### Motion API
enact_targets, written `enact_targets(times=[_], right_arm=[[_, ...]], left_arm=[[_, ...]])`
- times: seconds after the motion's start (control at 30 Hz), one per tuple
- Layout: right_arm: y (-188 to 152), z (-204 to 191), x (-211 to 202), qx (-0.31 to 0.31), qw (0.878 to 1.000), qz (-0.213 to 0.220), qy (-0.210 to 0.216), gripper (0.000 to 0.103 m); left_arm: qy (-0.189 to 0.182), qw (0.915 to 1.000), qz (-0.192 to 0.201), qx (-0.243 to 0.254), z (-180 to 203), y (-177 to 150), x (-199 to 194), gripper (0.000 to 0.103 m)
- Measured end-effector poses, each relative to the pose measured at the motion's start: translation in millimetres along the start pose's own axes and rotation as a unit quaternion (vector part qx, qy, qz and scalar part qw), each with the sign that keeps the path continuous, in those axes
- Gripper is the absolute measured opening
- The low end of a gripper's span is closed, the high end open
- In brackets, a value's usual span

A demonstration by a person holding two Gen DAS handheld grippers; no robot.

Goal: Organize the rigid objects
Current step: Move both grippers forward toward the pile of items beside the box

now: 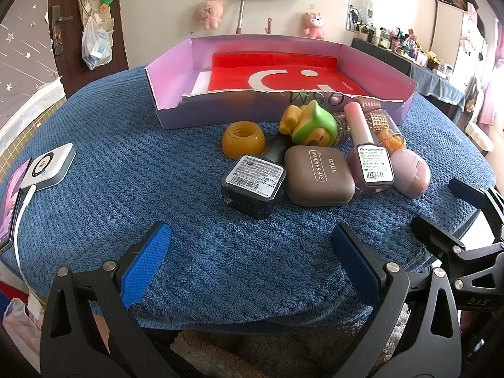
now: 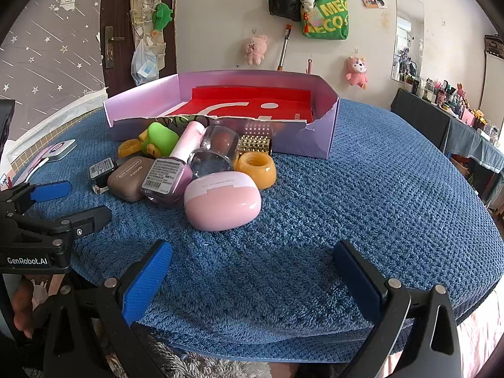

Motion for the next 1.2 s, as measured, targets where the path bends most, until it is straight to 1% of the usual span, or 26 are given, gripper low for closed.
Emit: enact_targets(times=[0.7, 0.87, 1.1, 1.13, 1.2], right_arm=[[1.7, -0.2, -0.6, 0.000, 1.000, -0.001, 0.000, 0.103], [1.6, -1.8, 1.1, -0.003, 1.000, -0.009, 0.003, 0.103], [7.9, -6.7, 3.2, -0.018, 1.000, -0.011, 0.016, 0.093], [8.8, -7.3, 4.1, -0.019, 1.000, -0.011, 0.017, 0.093], [10.7, -8.3, 6.3, -0.018, 1.000, -0.012, 0.021, 0.088]], left_arm=[[0.000, 1.0000, 0.000, 0.000, 0.6, -0.1, -0.3, 0.103], [-0.004, 1.0000, -0.005, 0.001, -0.3, 0.0, -0.5, 0.103], [-0.017, 0.9998, -0.008, -0.001, -2.3, 6.3, 0.6, 0.103], [-0.020, 0.9998, -0.009, -0.003, -2.7, 7.6, 1.2, 0.102], [-0.023, 0.9997, -0.010, -0.006, -3.2, 10.5, 3.0, 0.100]])
Point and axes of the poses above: each gripper's, at about its wrist camera, not at the fingertips, and x roughly the way its jaws point, z to its right, y to its top, the point moved 1 cm from there along x, roughly the way its jaws point, and after that the axes turned 8 degrees about z, right-handed, at the moved point
